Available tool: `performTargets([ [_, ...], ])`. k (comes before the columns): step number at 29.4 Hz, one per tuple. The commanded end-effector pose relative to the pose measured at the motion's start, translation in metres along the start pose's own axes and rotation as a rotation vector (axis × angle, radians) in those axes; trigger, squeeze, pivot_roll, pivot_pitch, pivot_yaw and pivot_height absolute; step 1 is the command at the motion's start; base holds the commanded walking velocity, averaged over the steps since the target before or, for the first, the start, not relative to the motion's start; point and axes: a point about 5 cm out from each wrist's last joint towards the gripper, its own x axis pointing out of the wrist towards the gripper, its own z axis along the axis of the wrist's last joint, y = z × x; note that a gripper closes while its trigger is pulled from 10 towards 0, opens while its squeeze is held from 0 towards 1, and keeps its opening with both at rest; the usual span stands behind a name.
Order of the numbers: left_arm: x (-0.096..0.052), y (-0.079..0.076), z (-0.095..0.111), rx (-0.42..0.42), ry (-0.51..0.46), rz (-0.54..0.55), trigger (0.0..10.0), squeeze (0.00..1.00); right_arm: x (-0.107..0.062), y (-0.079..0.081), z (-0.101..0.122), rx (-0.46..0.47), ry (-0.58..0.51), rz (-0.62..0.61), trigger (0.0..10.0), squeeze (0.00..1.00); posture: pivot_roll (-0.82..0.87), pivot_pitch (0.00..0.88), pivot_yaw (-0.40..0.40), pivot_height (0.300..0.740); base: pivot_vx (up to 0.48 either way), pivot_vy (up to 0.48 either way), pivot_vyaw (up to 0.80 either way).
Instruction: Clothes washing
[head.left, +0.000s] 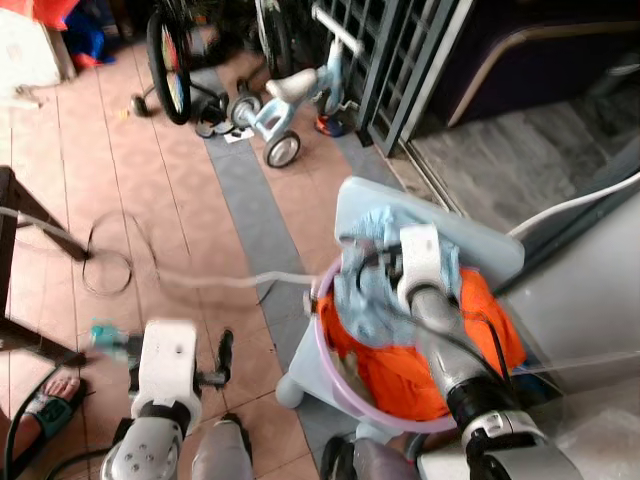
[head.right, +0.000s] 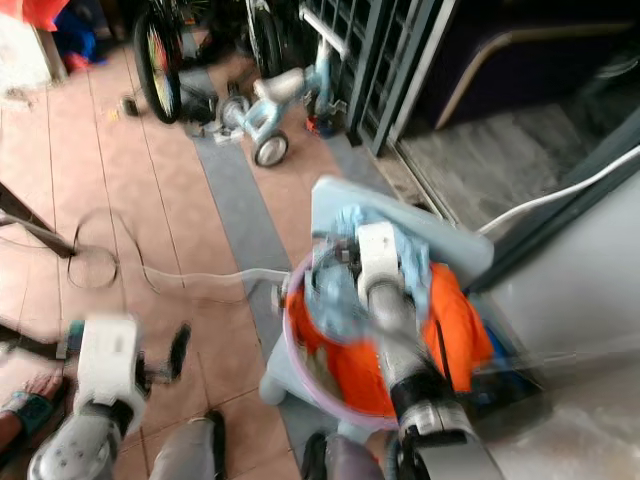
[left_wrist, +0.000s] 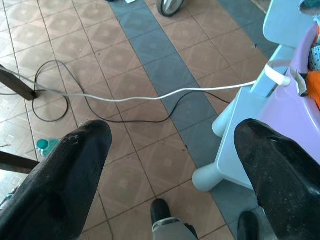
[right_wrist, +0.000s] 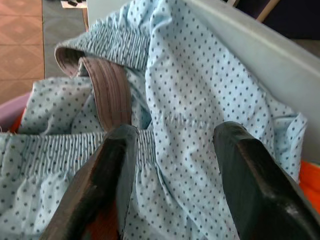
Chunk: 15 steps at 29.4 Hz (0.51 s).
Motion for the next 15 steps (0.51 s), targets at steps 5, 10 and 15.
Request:
performTargets([
  [5,-0.015,-0.012,0.004,-0.041,0.015,-0.012,10.0,0.0,-0.007,-0.004,-0.004,-0.044,0.0,-0.003,10.0,0.0,0.07,0.409,-0.152,0.74,0.0,0.0,0.0],
  [10,-0.025,-0.02,0.004,-0.078,0.036,-0.006,10.0,0.0,0.003,0.005,0.003,-0.074,0.012,0.077,10.0,0.0,0.06,0.452,-0.188,0.74,0.0,0.0,0.0],
  [15,-0.028,-0.022,0.002,-0.1,0.056,0.003,10.0,0.0,0.013,0.026,0.01,-0.085,0.034,0.17,10.0,0.0,0.07,0.476,-0.204,0.74,0.0,0.0,0.0],
])
